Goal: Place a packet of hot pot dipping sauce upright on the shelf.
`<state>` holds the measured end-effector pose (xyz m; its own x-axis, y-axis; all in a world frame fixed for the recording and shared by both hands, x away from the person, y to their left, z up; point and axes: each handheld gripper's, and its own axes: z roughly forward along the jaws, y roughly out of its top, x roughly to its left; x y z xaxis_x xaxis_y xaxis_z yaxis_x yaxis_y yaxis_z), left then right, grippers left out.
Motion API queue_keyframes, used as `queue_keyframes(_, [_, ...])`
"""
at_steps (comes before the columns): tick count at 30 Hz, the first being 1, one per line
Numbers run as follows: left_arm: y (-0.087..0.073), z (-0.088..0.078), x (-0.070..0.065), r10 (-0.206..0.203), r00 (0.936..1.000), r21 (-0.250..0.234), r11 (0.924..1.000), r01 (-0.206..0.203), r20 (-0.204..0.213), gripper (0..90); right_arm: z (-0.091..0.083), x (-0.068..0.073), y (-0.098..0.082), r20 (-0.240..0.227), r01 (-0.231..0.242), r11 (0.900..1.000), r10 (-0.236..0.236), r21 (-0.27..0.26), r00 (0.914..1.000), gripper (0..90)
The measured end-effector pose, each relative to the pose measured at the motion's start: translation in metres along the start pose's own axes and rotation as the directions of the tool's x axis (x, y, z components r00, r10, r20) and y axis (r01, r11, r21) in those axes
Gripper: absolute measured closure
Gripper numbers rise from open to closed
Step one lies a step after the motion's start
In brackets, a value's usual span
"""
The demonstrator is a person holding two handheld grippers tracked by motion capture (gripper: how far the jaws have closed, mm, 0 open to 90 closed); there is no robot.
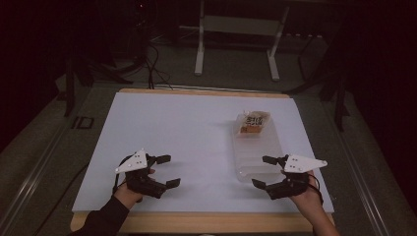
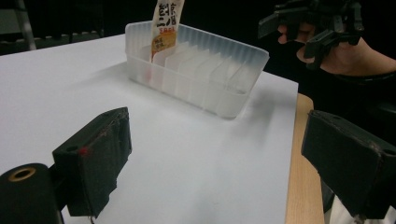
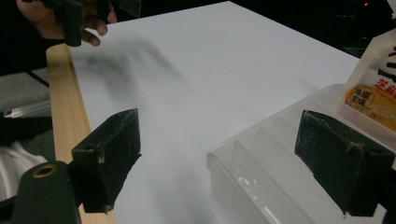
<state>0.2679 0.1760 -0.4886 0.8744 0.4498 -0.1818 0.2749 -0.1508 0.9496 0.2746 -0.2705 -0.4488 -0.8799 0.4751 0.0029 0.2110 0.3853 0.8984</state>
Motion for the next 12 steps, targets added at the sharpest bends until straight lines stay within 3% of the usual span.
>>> queue_keyframes(5, [-0.0006,0.0018,-0.0016,0.014,0.9999,0.011,0.9998,-0.014,0.005,8.9,-0.0007,0.0038,-0.0039,0.031,0.021,1.000,-0.021,0.000,0.9993,14.2])
queue_keyframes(12, [-0.0008,0.0039,-0.0036,0.017,0.9998,0.011,0.9998,-0.017,0.014,8.9,0.0018,0.0016,-0.0076,0.034,0.017,1.000,-0.017,0.014,0.9993,14.3])
